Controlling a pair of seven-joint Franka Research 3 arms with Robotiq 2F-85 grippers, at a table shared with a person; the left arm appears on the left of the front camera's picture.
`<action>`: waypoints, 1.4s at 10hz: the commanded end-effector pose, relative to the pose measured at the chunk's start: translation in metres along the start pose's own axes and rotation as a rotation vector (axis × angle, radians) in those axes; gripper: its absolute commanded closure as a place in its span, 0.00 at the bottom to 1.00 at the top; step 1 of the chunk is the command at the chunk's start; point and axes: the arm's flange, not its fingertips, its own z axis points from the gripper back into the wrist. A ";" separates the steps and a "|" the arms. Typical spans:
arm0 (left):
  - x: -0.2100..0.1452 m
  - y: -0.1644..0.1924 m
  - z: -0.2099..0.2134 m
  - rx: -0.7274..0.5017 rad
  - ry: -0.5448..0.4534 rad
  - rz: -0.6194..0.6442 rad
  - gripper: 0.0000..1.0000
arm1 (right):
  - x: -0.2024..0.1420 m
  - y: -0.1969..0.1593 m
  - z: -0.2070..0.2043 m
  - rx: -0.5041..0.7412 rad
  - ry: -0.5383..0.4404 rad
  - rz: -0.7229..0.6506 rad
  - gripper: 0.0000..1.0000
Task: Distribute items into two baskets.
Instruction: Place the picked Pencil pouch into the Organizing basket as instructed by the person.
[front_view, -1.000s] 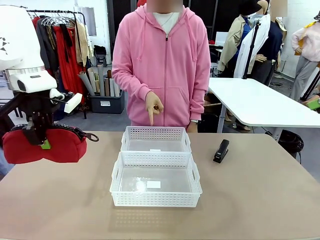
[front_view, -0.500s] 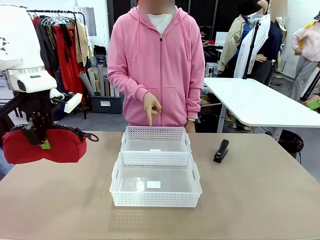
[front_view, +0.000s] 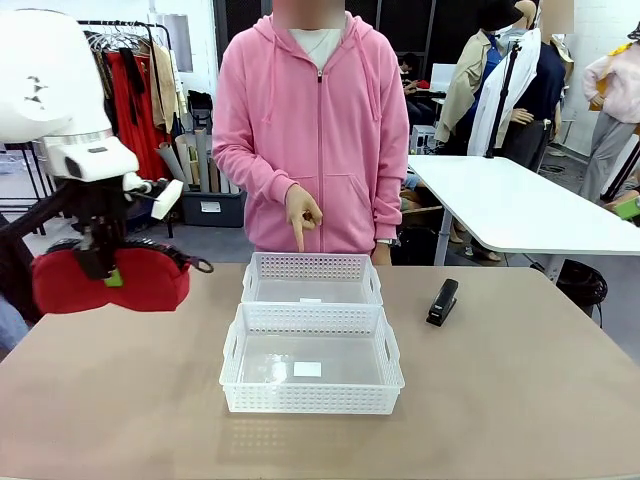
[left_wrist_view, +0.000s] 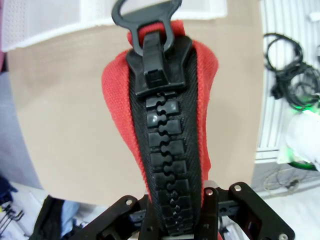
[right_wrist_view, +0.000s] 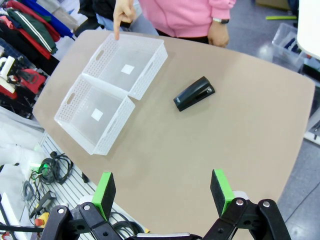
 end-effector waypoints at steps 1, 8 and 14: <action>0.014 0.031 0.005 0.024 0.020 -0.030 1.00 | 0.002 0.001 0.000 0.002 -0.012 0.006 0.00; 0.096 0.107 -0.005 -0.008 0.024 -0.094 1.00 | 0.002 0.001 0.000 0.002 -0.012 0.006 0.00; 0.153 0.127 -0.014 -0.007 -0.005 -0.102 1.00 | 0.002 0.001 0.000 0.002 -0.012 0.006 0.00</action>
